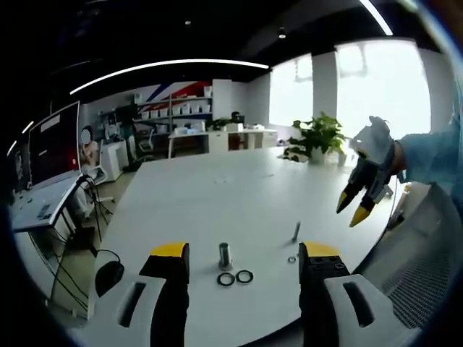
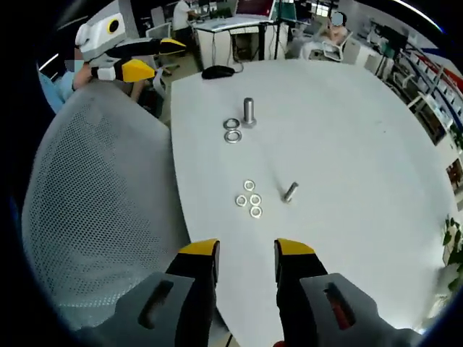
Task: Place the washer onto the threaded stud by aligning its center hole with the stud, sliding it down to the base, and recovering from edge contact or off-axis alignment until the washer reaches the visible bottom stop.
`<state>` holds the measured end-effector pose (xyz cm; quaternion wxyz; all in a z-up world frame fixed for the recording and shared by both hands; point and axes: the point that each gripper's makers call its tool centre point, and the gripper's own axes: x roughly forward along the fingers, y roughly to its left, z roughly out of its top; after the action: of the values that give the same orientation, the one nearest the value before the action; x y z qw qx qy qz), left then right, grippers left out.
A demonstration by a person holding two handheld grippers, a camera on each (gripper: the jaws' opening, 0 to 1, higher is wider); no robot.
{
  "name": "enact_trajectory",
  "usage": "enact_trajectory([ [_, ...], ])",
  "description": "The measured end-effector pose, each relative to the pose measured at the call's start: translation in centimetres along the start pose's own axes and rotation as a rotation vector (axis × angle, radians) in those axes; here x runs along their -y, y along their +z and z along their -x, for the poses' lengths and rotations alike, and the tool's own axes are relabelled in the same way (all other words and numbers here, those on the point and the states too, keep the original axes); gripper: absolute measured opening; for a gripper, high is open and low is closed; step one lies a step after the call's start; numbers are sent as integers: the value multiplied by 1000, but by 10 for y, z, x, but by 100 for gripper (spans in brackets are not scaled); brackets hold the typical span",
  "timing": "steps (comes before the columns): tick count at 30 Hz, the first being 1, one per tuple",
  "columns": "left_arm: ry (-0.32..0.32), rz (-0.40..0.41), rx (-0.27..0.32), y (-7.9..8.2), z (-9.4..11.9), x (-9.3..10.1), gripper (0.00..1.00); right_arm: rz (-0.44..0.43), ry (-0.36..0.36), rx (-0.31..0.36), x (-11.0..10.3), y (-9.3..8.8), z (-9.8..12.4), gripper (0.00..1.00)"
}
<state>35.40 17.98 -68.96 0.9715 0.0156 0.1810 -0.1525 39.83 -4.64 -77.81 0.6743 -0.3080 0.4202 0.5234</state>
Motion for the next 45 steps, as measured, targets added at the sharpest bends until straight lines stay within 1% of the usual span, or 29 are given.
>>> enact_trajectory([
  [7, -1, -2, -6, -1, 0, 0, 60, 66, 16, -33, 3, 1, -12, 33],
  [10, 2, 0, -10, -2, 0, 0, 60, 113, 22, -58, 5, 1, -19, 33],
  [13, 2, -1, -12, -2, 0, 0, 60, 130, 27, -63, 6, 4, -23, 33],
  [18, 1, -2, -14, -3, 0, 0, 59, 133, 48, -62, 5, 8, -34, 33],
  [21, 5, 0, -12, -3, 0, -1, 59, 141, 72, -78, 4, 7, -41, 32],
  [23, 6, 1, -12, -3, 0, -1, 59, 99, 92, -66, 2, 8, -43, 32],
  [26, 6, 2, -12, -3, 0, -1, 59, 87, 83, -66, 9, 9, -47, 32],
  [30, 5, 2, -13, -3, 0, -1, 59, 59, 88, -71, 10, 7, -53, 32],
  [35, 6, 4, -16, -3, 0, -1, 58, 80, 82, -94, 11, 4, -59, 32],
  [38, 7, -5, -8, -2, 0, -2, 55, 83, 87, -98, 10, 4, -64, 32],
  [45, 11, -10, -12, -3, 0, -3, 53, 112, 93, -127, 11, 4, -76, 32],
])
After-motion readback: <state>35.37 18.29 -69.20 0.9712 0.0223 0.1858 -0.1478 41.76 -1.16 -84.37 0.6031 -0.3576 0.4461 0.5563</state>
